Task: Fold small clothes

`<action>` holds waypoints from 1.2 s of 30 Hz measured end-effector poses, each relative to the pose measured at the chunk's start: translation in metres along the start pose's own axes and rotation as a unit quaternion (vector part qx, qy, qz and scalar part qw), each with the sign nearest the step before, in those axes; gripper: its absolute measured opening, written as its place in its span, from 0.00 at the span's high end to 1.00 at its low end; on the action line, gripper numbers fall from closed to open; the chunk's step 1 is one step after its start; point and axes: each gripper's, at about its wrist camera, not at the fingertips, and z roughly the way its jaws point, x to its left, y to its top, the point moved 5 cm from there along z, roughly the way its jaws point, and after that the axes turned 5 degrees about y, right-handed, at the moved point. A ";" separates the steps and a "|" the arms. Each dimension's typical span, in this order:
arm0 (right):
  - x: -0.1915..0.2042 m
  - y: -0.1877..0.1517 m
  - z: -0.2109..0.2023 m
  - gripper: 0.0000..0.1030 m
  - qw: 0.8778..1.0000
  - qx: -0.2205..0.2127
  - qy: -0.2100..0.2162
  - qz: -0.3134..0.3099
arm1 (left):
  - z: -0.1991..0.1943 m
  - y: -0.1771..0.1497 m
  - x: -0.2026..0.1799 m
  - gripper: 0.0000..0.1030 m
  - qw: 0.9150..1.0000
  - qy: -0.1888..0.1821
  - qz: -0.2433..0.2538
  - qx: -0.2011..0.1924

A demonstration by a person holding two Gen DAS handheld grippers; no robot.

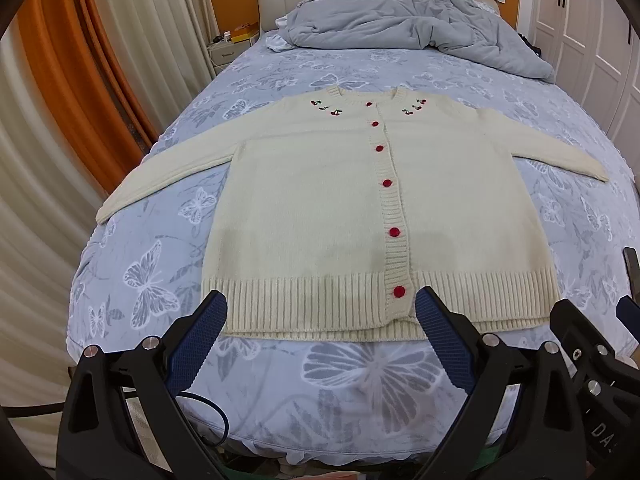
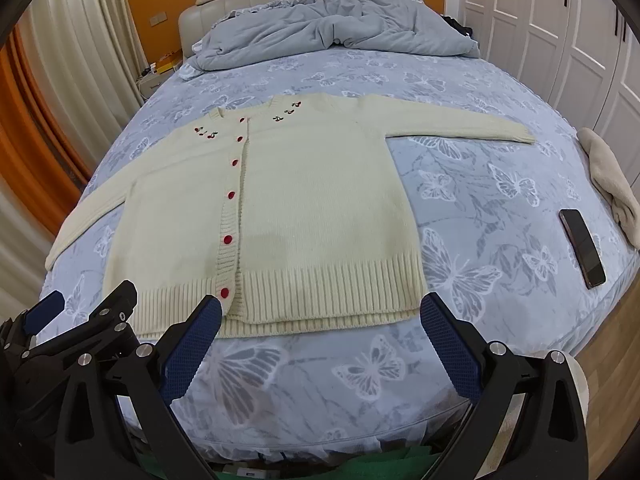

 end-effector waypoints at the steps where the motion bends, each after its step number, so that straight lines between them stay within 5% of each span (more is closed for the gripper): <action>1: 0.000 0.000 0.000 0.05 1.000 0.001 0.000 0.000 | 0.000 0.000 0.000 0.10 1.000 0.001 0.001 0.000; 36: 0.005 0.004 0.004 0.05 1.000 0.006 0.001 0.000 | 0.008 0.007 0.003 0.10 1.000 0.003 0.003 0.003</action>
